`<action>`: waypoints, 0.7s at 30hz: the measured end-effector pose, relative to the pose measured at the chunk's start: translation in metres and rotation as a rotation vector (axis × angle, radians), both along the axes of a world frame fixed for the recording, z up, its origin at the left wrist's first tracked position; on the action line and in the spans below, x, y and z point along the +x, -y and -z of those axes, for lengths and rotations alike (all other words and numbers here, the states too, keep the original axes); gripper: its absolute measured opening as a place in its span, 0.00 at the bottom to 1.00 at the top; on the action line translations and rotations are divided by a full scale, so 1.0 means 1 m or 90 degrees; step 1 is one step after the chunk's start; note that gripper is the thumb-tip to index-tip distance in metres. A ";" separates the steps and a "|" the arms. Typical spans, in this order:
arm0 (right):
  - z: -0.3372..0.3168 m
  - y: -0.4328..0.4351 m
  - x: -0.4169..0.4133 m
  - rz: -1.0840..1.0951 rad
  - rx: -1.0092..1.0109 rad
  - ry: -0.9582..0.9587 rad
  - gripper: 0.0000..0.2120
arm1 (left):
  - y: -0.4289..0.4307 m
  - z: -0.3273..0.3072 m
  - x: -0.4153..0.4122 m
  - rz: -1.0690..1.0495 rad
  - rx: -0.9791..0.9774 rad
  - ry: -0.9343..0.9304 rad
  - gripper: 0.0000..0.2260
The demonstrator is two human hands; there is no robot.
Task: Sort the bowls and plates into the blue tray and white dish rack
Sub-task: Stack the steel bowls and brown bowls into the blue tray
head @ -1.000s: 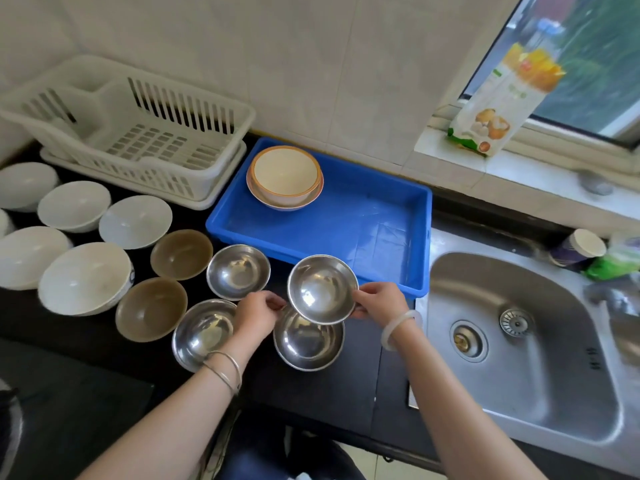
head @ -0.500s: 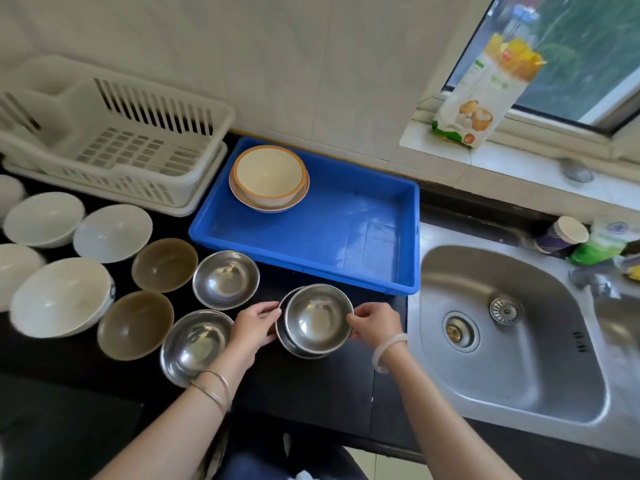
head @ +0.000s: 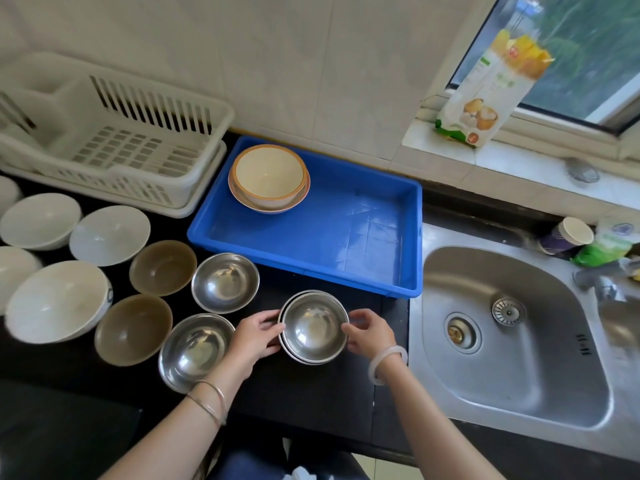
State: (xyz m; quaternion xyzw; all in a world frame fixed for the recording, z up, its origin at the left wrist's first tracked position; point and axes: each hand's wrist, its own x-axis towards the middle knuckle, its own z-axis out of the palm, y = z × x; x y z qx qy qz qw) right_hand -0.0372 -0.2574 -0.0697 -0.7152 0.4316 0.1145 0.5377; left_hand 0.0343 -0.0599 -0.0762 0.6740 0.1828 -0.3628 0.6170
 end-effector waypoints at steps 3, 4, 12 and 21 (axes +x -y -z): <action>0.007 -0.001 0.001 0.046 0.109 0.001 0.11 | -0.001 -0.001 0.001 0.017 0.005 -0.002 0.20; 0.009 -0.002 0.001 0.061 0.128 0.004 0.11 | -0.001 -0.001 0.001 0.022 0.003 -0.006 0.20; -0.006 0.005 0.012 0.090 0.090 0.086 0.07 | 0.006 -0.019 0.022 0.033 -0.027 0.028 0.18; -0.058 0.052 0.089 0.088 0.063 0.187 0.08 | 0.052 -0.067 0.098 0.005 -0.070 0.128 0.03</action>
